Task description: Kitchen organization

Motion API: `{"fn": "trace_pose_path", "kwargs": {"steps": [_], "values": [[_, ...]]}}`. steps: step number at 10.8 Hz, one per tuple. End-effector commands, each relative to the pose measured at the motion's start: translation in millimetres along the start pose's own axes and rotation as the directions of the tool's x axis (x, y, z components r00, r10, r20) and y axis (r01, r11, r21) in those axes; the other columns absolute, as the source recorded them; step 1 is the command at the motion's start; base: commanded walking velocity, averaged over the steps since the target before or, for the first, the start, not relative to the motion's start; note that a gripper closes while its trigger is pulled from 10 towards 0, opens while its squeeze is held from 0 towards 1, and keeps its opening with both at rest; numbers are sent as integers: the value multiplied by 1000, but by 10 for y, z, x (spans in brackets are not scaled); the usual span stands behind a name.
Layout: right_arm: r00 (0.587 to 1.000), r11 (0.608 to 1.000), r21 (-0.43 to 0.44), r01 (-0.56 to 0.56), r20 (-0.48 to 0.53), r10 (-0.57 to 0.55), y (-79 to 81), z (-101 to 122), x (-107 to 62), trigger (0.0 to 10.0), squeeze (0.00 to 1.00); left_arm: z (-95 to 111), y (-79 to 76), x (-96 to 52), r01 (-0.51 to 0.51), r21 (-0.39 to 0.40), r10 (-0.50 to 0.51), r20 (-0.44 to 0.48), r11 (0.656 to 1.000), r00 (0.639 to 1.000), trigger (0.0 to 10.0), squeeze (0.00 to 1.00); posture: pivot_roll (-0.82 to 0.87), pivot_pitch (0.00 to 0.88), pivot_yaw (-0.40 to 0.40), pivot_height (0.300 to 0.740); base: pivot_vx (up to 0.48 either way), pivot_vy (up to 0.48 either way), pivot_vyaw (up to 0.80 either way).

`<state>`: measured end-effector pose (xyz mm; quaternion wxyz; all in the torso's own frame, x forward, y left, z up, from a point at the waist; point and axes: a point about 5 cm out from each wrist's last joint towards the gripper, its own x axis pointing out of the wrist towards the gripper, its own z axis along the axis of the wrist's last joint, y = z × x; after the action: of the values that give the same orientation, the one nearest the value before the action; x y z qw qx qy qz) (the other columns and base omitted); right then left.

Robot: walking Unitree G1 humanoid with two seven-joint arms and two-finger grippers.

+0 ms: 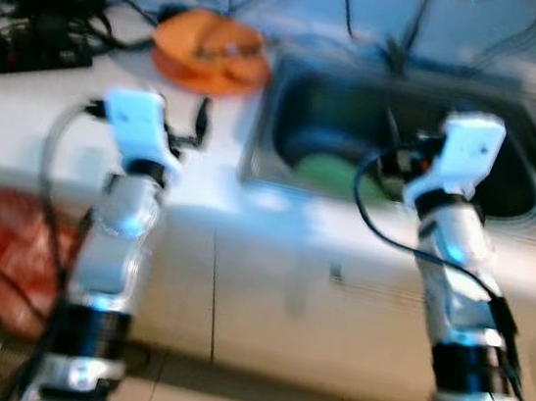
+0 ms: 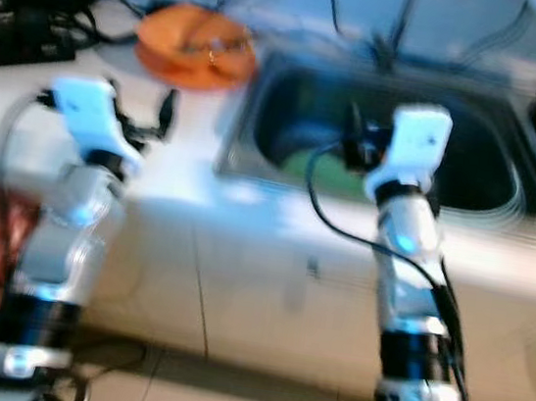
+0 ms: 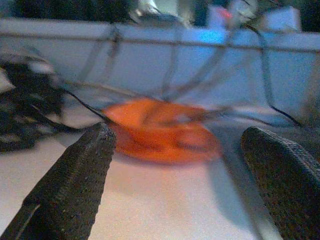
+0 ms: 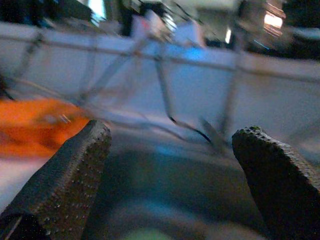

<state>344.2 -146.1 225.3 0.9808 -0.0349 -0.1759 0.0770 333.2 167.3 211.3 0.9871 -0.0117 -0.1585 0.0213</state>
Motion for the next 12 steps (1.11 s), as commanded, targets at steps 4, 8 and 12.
{"fn": "trace_pose_path", "kwargs": {"steps": [4,8,12], "values": [[1000,1000,7,-20,5,19,76,1,-14,10000,0,-52,63,-24,-29,12,30,-24,1000,999,10000,0,82,64,-13,740,200,-182,0],[1000,1000,19,-5,22,4,82,51,28,10000,0,-66,16,20,-31,-32,31,-17,999,999,10000,0,50,40,-7,740,0,-105,0],[999,1000,13,4,32,-4,79,62,11,10000,0,-172,-148,84,22,-44,-24,-37,999,999,10000,0,13,19,6,740,0,0,0]]}}
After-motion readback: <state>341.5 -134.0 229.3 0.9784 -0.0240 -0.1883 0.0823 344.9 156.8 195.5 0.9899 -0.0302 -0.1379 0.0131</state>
